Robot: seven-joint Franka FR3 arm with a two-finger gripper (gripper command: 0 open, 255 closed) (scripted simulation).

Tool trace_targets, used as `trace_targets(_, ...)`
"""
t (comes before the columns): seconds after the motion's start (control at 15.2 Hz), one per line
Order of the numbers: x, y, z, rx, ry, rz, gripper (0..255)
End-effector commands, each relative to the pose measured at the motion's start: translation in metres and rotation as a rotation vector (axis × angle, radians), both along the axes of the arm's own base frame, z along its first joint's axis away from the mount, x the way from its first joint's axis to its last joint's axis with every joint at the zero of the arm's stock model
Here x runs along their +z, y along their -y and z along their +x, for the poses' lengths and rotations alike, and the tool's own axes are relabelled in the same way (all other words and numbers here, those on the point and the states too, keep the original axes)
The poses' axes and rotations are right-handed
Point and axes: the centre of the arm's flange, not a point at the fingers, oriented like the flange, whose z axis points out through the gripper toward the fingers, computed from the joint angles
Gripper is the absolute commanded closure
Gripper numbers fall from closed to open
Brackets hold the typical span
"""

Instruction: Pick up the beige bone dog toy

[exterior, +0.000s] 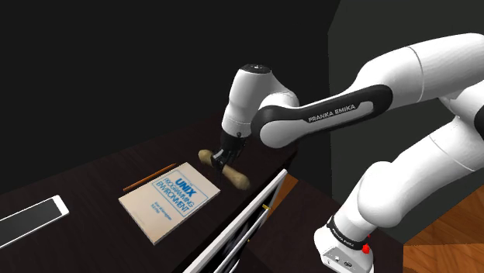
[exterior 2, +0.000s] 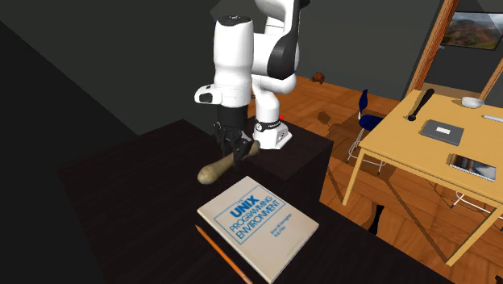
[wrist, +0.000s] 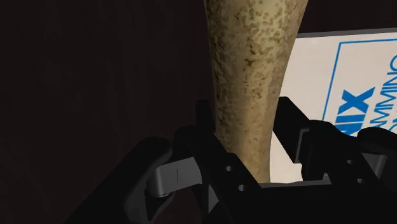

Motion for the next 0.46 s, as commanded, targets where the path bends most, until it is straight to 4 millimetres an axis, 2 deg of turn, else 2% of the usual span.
trace_targets(0.0, 0.011, -0.001, -0.001, 0.000, 0.000, 0.000, 255)
trace_targets(0.26, 0.032, -0.001, -0.001, 0.000, 0.000, 0.000, 255)
trace_targets(0.4, 0.033, -0.001, -0.001, 0.000, 0.000, 0.000, 255)
